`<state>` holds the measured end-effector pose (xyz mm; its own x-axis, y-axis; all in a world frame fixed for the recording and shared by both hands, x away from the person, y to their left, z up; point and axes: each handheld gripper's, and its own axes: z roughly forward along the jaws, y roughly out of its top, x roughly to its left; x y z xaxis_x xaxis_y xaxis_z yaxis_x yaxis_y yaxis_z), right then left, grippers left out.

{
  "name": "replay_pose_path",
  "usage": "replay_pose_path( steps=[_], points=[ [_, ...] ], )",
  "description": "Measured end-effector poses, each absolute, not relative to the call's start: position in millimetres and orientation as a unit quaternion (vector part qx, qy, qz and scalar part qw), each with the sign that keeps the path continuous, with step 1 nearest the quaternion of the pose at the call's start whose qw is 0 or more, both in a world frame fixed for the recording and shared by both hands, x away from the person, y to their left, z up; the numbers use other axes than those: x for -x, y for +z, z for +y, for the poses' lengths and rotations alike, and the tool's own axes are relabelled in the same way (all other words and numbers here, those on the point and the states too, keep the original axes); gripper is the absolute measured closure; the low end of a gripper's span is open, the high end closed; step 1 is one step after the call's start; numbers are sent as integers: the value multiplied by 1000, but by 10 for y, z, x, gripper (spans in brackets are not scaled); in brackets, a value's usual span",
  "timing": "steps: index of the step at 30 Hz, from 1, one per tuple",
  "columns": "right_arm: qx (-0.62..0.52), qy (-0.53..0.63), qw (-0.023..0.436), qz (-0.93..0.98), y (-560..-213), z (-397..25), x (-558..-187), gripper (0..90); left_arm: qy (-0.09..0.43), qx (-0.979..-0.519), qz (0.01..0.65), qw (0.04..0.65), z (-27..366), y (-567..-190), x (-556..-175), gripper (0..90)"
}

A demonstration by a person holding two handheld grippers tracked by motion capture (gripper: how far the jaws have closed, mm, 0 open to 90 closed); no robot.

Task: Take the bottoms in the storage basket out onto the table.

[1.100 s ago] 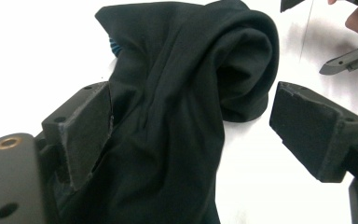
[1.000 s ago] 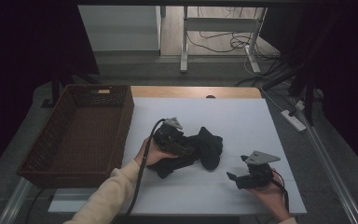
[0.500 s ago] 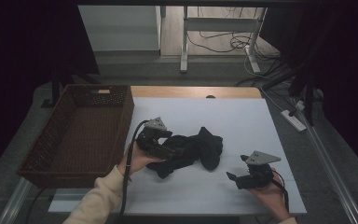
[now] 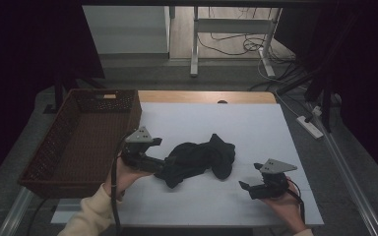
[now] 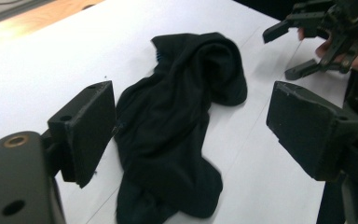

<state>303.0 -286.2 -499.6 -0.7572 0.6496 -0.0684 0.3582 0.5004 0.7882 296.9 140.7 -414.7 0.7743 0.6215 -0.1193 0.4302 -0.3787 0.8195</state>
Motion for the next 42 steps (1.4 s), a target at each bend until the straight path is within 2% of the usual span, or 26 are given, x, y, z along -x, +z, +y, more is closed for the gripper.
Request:
replay_pose_path(
  steps=[11,21,42],
  points=[
    [-298,410,184,842,-4986,-2863,-3043,125,135,-805,346,463,1857,-4162,-2553,168],
    [-296,418,194,837,-4959,-2880,-3034,127,131,-787,385,463,2250,-4311,-2366,168],
    [-292,430,201,830,-4931,-2900,-3018,128,132,-783,406,452,2393,-4425,-2333,164]
  ],
)
